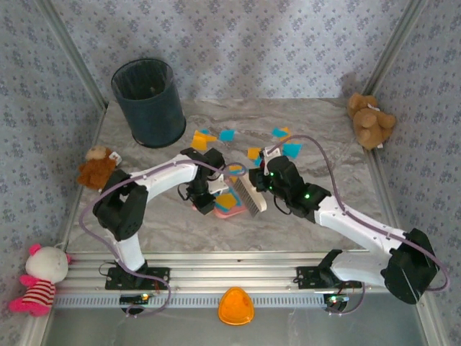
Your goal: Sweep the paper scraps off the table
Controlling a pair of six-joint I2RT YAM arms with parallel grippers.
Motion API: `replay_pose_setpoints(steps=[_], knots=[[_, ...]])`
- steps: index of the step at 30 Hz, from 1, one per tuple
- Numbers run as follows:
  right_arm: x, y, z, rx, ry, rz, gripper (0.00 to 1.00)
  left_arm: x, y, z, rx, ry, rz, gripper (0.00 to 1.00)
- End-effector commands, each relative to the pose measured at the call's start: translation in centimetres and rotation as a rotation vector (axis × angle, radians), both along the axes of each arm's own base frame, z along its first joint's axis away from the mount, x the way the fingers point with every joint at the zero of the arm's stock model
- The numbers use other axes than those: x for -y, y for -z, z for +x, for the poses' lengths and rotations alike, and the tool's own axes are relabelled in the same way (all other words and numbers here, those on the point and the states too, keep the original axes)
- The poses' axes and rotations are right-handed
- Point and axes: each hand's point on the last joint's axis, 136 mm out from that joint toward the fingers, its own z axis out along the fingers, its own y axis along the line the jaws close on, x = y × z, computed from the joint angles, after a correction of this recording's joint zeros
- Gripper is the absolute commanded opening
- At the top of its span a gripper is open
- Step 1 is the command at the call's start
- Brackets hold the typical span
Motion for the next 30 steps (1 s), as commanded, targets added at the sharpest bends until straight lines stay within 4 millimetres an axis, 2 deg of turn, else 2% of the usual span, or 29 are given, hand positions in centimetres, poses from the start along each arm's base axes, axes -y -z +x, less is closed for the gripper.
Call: replay_pose_setpoints(steps=[1,6,12,20,30], knots=[[1.5,-1.5,1.1,0.058,0.083,0.012,0.0,-1.0,-0.3,0.1,0.01,-0.042,0.024,0.0],[2.8,-2.1,2.5,0.087,0.136,-0.062,0.0,-1.3,-0.2,0.6,0.014,-0.07,0.029,0.0],[3.9,-3.4,5.4,0.117,0.155,-0.104,0.0,-1.5,-0.3,1.6,0.023,-0.107,0.027,0.0],[3.3,-3.7,9.1,0.155,0.118,-0.153,0.0,-1.0,-0.3,2.0,0.011,-0.105,0.02,0.0],[1.5,-2.3,11.6,0.147,0.082,-0.207,0.0,-0.6,-0.3,2.5,0.009,-0.102,0.013,0.0]])
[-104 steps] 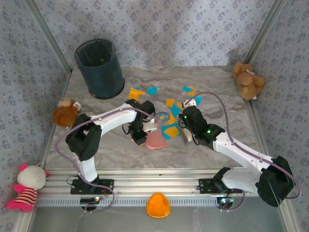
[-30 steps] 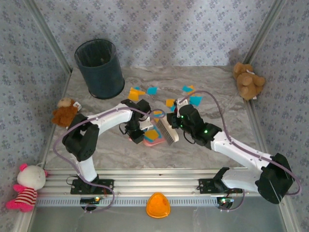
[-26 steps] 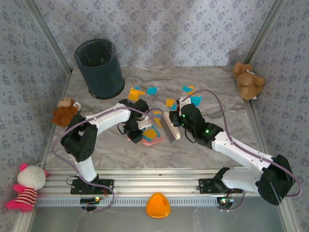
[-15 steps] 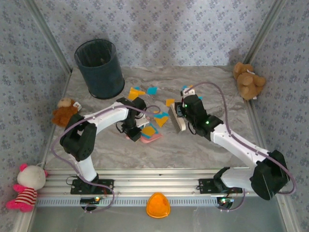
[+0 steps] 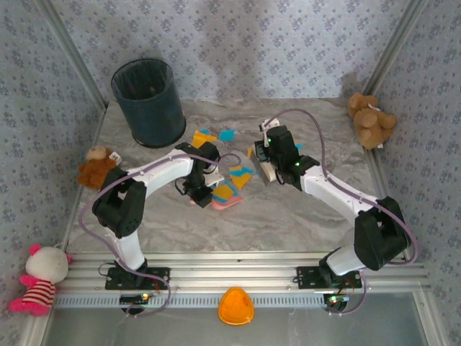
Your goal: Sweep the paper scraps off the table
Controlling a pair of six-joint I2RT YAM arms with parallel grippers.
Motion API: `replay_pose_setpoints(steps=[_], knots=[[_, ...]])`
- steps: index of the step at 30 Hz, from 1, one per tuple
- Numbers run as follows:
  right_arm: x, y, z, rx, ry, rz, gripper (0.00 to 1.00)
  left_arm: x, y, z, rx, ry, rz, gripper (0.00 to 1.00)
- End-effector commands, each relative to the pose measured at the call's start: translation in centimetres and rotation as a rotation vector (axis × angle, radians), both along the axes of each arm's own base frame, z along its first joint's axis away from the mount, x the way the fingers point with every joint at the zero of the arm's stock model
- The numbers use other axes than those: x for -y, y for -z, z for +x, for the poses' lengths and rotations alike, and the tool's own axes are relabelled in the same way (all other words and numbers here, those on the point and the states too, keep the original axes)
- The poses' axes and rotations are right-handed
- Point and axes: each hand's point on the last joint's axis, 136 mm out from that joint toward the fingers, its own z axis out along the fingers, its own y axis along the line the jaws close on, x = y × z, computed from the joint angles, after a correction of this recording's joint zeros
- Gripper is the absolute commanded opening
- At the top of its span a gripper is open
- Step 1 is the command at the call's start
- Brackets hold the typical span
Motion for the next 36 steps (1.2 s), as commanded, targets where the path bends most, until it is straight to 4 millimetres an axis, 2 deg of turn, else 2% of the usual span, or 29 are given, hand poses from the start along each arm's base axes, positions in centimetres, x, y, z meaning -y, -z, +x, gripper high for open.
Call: replay_pose_setpoints(steps=[1,8,19,30,36], knots=[[-1.0,-2.3,1.3,0.07,-0.017,0.002,0.0,-0.2,-0.1,0.1,-0.017,-0.014,0.022,0.0],[-2.2,-0.6,1.5,0.037,-0.027,-0.098,0.0,-0.1,0.4,0.1,-0.032,-0.008,0.025,0.0],[-3.8,1.5,0.6,-0.021,-0.08,-0.151,0.0,0.2,0.8,0.4,-0.039,-0.01,0.023,0.0],[-6.1,1.1,-1.6,-0.06,-0.187,-0.045,0.0,0.3,1.0,0.4,-0.043,-0.005,0.019,0.0],[-6.7,0.3,-2.6,-0.069,-0.217,0.025,0.0,0.4,1.0,0.5,-0.039,-0.008,0.013,0.0]])
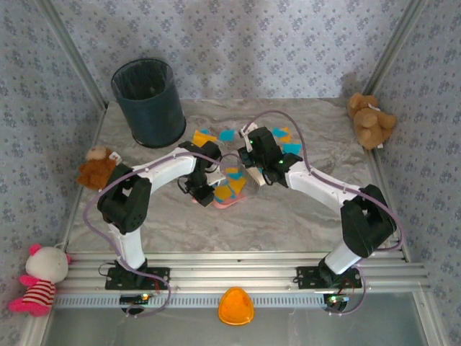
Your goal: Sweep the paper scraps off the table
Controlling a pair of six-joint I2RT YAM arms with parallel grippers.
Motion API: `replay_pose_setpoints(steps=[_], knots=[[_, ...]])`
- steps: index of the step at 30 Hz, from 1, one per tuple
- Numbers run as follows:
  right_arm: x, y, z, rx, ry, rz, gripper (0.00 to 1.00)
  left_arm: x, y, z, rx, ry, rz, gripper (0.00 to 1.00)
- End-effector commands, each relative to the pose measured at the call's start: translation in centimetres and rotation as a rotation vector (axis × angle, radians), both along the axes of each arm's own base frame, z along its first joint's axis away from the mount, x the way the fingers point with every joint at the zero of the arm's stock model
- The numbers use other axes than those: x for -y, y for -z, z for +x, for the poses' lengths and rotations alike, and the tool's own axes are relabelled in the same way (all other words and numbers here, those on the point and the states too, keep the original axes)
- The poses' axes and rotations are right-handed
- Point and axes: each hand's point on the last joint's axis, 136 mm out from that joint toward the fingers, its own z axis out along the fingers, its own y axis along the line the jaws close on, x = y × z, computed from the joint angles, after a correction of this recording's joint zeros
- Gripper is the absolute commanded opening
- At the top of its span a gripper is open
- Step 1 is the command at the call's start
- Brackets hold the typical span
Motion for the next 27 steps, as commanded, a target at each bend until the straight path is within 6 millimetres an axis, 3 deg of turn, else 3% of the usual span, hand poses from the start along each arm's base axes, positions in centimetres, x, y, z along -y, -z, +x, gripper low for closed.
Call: replay_pose_setpoints(steps=[1,7,17,22,27], knots=[[-0.9,-1.9,-1.3,-0.006,-0.04,0.089,0.0,-0.1,0.1,-0.1,-0.022,-0.006,0.008,0.0],[-0.8,-2.8,-1.8,0.0,-0.044,0.128,0.0,-0.1,0.2,-0.1,-0.025,-0.007,0.005,0.0],[1.8,-4.8,-0.8,0.1,0.113,0.09,0.0,-0.3,-0.1,-0.5,-0.025,-0.004,0.004,0.0],[3.1,-4.2,-0.1,0.117,0.196,0.042,0.0,-0.3,-0.1,-0.6,-0.025,-0.002,0.003,0.0],[3.1,-2.9,0.1,0.1,0.201,0.015,0.0,-0.1,-0.2,-0.6,-0.024,0.002,-0.006,0.0]])
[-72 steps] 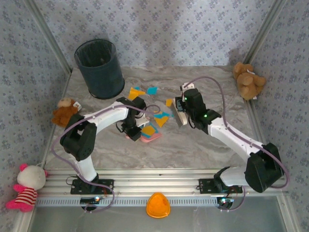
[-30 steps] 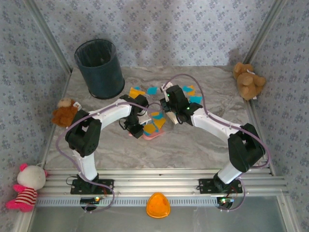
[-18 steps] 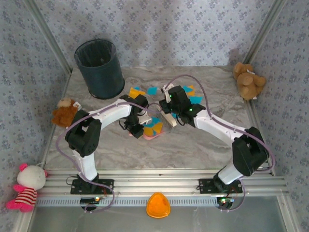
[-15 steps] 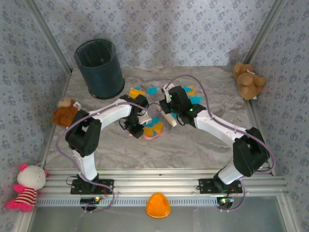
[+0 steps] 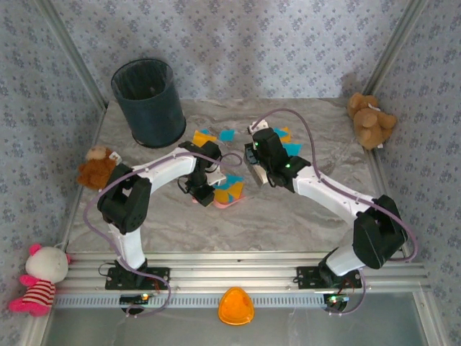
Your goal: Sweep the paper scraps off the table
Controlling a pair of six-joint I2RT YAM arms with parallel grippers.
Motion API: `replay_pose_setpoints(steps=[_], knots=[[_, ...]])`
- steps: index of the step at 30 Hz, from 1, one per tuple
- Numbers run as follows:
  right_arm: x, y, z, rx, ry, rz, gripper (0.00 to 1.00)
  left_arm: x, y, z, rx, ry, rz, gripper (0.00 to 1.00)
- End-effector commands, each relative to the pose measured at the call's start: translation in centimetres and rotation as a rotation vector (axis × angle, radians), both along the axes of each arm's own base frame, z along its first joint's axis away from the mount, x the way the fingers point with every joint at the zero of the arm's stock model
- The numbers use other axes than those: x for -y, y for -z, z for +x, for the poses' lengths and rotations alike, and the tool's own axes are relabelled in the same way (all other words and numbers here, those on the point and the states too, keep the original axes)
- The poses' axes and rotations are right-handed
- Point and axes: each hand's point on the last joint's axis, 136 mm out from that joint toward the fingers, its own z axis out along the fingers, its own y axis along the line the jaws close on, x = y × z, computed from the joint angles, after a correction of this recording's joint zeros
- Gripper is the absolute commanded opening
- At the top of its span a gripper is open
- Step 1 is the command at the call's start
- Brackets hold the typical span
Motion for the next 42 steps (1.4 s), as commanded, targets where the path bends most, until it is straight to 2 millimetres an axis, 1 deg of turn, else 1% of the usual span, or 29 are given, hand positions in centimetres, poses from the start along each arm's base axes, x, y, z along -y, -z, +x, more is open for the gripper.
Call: replay_pose_setpoints(steps=[1,10,12,17,24,31,42], knots=[[0.3,0.6,0.3,0.011,0.043,-0.005,0.0,-0.2,-0.2,-0.7,-0.023,0.004,0.0,0.0],[-0.3,2.9,-0.6,-0.025,0.037,-0.03,0.0,-0.2,-0.2,-0.6,-0.022,0.001,-0.002,0.0],[-0.8,3.3,-0.9,-0.033,0.018,-0.022,0.0,-0.2,-0.2,-0.6,-0.023,0.001,-0.003,0.0],[-1.7,4.1,-1.8,-0.049,-0.012,-0.012,0.0,0.0,-0.1,-0.6,-0.026,-0.003,-0.008,0.0],[-3.1,4.8,-3.0,-0.084,-0.05,0.047,0.0,0.1,-0.1,-0.5,-0.026,-0.001,-0.013,0.0],[-4.0,4.6,-3.6,-0.099,-0.081,0.098,0.0,0.3,0.0,-0.6,-0.031,0.0,-0.018,0.0],[-4.8,3.8,-4.1,-0.1,-0.124,0.162,0.0,0.5,0.1,-1.0,-0.039,0.022,-0.016,0.0]])
